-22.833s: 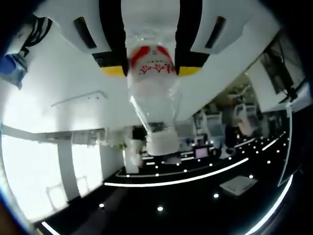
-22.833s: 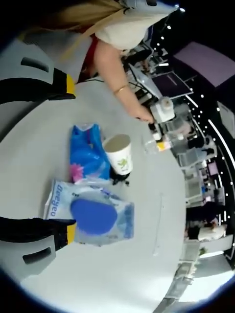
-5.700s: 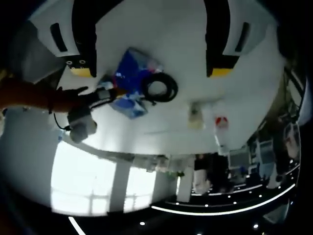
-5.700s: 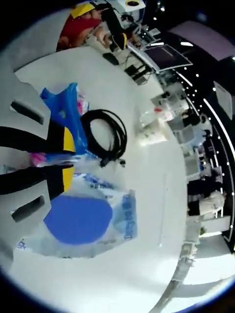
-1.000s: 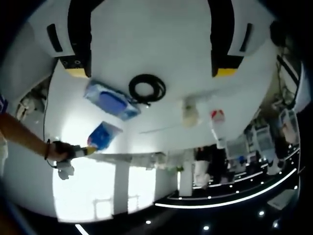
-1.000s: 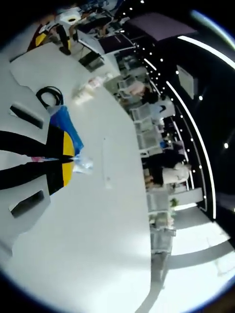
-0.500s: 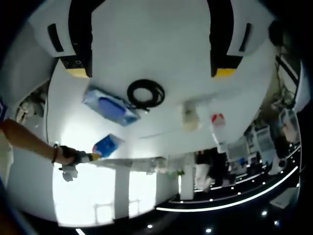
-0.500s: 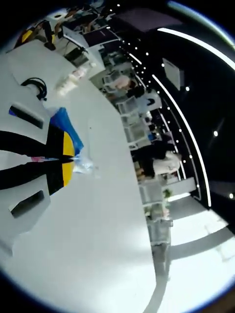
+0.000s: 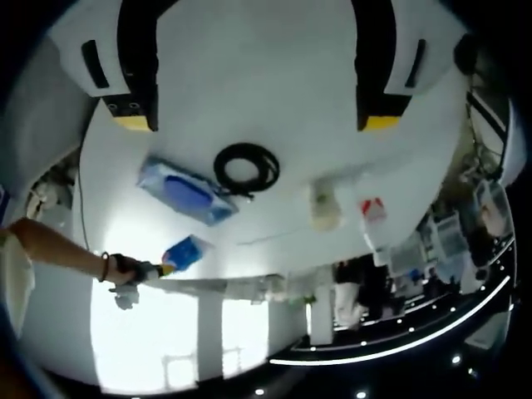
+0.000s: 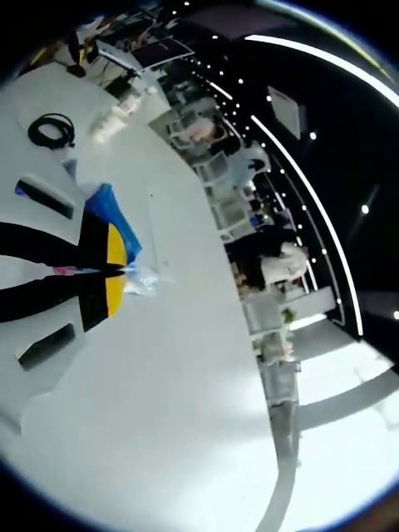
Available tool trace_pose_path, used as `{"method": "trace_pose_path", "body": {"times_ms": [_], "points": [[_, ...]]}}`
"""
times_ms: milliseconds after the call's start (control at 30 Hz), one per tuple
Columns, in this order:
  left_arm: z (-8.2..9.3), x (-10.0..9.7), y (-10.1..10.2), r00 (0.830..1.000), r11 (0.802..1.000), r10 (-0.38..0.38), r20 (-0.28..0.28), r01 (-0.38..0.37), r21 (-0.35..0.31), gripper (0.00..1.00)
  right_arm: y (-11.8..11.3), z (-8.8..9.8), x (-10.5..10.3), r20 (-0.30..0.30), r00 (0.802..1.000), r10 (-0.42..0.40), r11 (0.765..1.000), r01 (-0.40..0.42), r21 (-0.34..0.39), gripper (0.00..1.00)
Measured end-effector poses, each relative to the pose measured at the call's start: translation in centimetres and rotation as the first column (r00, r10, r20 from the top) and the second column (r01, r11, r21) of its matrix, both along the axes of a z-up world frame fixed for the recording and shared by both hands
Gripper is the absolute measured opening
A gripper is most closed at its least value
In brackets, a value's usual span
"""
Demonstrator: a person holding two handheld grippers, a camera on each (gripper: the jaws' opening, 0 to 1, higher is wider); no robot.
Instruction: Arrange the tabletop items into an orderly group along one side of the table until the central work area is clear of visible clutter.
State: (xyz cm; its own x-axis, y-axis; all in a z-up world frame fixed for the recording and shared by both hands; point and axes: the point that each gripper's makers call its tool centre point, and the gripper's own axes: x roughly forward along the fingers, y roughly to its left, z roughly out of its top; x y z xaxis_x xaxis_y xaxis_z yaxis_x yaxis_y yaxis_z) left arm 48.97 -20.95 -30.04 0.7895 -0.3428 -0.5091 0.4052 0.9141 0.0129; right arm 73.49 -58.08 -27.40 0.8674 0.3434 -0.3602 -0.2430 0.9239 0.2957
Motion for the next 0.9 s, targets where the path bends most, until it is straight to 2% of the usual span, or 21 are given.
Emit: {"method": "trace_pose_path", "body": {"times_ms": [467,900], "points": [[-0.6,-0.1,0.3,1.000,1.000,0.000,-0.012,0.000,0.029,0.95,-0.2,-2.5,1.2,-0.034,0.999,0.013,1.000,-0.012,0.014,0.01],[-1.2,-0.3,0.5,0.999,0.998,0.003,-0.034,-0.001,0.057,0.93,-0.9,-5.5,1.9,-0.069,0.997,0.018,1.000,-0.019,-0.010,0.01]]}}
